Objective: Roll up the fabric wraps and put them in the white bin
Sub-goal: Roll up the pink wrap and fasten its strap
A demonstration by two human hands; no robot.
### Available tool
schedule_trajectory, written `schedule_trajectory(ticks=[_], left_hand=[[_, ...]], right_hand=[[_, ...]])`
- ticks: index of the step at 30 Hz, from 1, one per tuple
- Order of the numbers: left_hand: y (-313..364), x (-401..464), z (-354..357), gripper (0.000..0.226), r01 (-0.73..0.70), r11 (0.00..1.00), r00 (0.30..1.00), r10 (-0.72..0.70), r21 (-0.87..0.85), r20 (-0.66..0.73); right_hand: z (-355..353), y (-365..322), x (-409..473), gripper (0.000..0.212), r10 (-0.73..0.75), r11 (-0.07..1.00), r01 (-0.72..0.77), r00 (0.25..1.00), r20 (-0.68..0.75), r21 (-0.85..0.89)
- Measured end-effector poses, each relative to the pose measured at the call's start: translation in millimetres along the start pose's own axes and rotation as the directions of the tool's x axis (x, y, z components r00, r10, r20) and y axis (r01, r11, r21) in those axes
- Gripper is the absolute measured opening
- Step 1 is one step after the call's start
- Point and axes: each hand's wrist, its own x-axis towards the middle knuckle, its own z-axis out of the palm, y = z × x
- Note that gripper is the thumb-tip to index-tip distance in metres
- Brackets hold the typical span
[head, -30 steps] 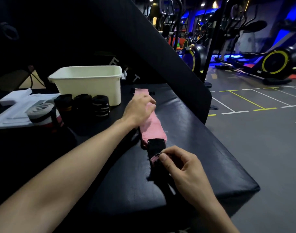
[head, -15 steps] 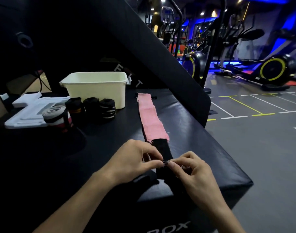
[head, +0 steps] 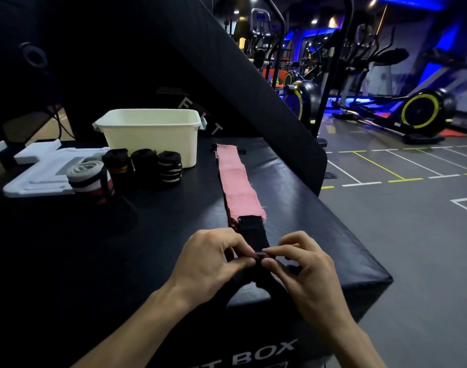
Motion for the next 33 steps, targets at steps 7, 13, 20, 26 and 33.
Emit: schedule_trajectory(ticks=[7, 13, 20, 26, 33], left_hand=[[1.6, -3.3, -4.3, 0.015, 0.121, 0.991, 0.991, -0.117, -0.06, 0.068], [1.5, -8.6, -5.8, 0.01, 0.165, 0.986, 0.978, -0.165, 0.016, 0.131], [4.6, -9.5, -4.1, 0.012, 0.243, 0.967, 0.96, -0.251, 0.077, 0.127], [8.1, -6.4, -4.0, 0.022, 0.24, 0.959, 0.954, -0.261, 0.151, 0.145], [10.8, -12.4, -6.5, 0.027, -0.011, 0.925, 0.988, -0.048, 0.381, 0.144]], right_hand=[[-4.0, -6.1, -2.5, 0.013, -0.038, 0.995, 0.041, 0.999, 0.033, -0.092], [-1.8, -6.6, -5.4, 0.009, 0.009, 0.998, -0.001, 0.994, 0.112, -0.067], [5.2, -8.6, -1.4, 0.018, 0.103, 0.992, -0.096, 0.991, 0.089, -0.077], [7.8, -7.6, 15.5, 0.03, 0.285, 0.956, -0.267, 0.944, 0.165, -0.123], [10.0, -8.6, 13.2, 0.022, 0.206, 0.977, -0.196, 0.971, 0.12, -0.086]])
